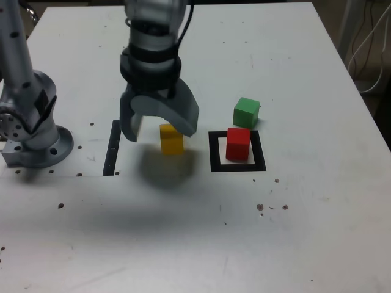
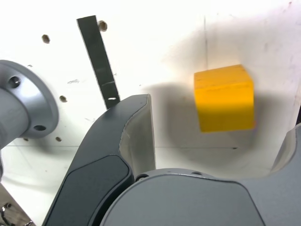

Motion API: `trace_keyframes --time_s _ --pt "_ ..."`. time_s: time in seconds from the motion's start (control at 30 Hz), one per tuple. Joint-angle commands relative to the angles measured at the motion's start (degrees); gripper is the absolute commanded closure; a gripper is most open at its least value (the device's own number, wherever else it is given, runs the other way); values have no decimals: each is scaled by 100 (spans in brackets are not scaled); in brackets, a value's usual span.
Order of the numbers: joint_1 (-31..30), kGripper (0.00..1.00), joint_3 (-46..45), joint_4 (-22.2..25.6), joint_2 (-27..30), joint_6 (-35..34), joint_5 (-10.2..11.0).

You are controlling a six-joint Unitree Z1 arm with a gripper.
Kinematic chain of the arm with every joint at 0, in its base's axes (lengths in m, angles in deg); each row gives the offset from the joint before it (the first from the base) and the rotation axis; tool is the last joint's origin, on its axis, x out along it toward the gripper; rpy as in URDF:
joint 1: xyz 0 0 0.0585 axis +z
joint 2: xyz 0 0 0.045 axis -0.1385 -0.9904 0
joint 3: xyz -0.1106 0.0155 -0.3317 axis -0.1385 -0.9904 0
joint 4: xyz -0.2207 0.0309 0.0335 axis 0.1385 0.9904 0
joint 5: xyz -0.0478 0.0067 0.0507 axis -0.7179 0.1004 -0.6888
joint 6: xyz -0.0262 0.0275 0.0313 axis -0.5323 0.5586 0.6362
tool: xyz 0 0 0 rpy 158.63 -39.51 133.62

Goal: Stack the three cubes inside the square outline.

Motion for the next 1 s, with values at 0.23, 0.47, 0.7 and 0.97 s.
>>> trace_keyframes --time_s 0.23,0.47,0.7,0.97 --pt "88 9 -48 -437 -538 174 26" --pt "108 18 -42 -634 -736 355 103" --pt "108 38 -11 -656 -842 413 103" --pt "110 60 -20 -965 -881 390 27"
